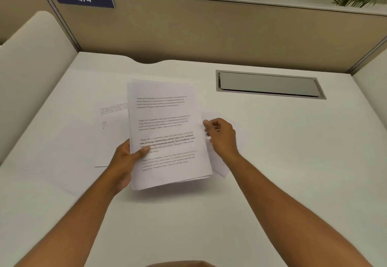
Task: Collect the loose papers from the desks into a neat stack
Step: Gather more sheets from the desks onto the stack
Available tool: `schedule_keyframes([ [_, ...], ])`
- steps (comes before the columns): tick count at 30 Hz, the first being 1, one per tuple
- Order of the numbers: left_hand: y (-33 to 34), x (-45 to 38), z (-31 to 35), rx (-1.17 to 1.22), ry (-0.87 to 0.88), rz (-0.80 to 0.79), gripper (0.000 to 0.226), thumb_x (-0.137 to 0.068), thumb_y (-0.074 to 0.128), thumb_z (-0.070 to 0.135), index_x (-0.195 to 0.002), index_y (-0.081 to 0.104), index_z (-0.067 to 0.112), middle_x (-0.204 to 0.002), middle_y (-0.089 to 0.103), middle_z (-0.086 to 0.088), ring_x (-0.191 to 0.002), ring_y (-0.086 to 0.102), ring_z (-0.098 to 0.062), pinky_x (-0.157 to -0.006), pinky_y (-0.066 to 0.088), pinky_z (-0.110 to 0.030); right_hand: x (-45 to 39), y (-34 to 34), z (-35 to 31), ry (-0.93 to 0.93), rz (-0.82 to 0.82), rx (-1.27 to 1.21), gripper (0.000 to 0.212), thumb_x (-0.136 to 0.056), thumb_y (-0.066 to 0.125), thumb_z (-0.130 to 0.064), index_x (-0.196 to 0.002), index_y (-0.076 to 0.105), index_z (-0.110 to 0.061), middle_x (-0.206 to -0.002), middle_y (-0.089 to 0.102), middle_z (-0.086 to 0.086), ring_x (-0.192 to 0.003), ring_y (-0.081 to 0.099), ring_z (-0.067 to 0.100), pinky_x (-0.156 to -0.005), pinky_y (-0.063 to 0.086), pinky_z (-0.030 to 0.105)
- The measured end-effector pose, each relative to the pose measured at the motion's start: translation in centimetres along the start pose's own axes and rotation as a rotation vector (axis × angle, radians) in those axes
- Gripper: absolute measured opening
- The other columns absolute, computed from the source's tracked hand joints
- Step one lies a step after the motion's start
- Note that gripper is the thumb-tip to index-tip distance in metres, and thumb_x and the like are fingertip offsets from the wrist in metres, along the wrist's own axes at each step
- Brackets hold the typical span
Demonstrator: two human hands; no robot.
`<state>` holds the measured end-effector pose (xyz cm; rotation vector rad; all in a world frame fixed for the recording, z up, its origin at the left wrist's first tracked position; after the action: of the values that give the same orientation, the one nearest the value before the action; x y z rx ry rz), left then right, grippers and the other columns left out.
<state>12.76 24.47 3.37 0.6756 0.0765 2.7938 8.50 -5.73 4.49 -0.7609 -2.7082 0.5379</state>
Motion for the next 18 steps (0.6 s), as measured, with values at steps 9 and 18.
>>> schedule_keyframes([
  [9,-3.0,-0.5,-1.3,0.066,-0.019,0.126,0.050,-0.102,0.068,0.004,-0.150,0.063,0.016,-0.142,0.076,-0.008,-0.130,0.071,-0.034,-0.114,0.052,-0.055,-2.2,-5.6,9.0,-0.008,0.044,0.596,0.094,-0.095,0.067,-0.057,-0.163,0.025,-0.007,-0.163,0.039,0.014,-0.153,0.035,0.035,-0.128,0.021,0.049],
  [18,-3.7,-0.5,-1.3,0.084,0.015,0.157,0.049,-0.102,0.067,0.003,-0.150,0.064,0.015,-0.142,0.075,-0.009,-0.130,0.071,-0.035,-0.113,0.051,-0.054,-2.5,-8.0,7.3,0.081,0.322,0.082,0.046,-0.088,0.082,-0.017,-0.131,0.064,-0.016,-0.108,0.065,-0.001,-0.109,0.068,0.029,-0.085,0.047,0.028],
])
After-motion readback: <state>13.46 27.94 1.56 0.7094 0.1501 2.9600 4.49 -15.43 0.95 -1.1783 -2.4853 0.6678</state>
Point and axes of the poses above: each hand's wrist, its own x-axis away from the middle knuckle, its own y-axis out of the palm, z = x × y, the point moved 4 cm from there along -x, towards the middle knuckle
